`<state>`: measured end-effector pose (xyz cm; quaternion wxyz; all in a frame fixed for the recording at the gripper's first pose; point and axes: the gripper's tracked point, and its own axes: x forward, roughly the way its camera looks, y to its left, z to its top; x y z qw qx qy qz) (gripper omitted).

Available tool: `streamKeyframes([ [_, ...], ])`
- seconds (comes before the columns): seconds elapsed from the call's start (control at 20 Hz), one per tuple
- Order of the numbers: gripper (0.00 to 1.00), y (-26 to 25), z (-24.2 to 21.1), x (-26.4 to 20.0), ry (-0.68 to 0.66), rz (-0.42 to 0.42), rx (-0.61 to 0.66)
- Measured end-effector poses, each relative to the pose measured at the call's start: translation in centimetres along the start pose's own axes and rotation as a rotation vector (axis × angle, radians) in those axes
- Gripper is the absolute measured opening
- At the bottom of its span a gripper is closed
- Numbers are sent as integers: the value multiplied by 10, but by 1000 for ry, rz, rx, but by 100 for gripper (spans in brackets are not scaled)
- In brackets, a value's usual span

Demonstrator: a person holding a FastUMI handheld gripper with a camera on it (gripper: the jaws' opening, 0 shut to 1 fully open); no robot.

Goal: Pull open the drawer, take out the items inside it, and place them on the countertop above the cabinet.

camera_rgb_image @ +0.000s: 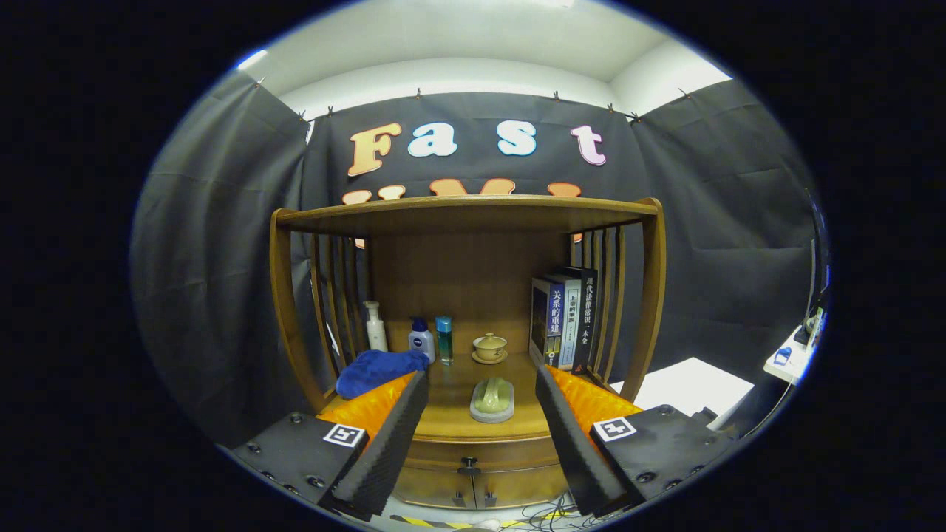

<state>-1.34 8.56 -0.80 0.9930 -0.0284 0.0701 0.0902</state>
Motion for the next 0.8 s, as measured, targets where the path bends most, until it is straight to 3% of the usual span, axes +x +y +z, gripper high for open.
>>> streamKeyframes([
  [0.8, 97, 0, 4, -11, 8, -12, 33],
])
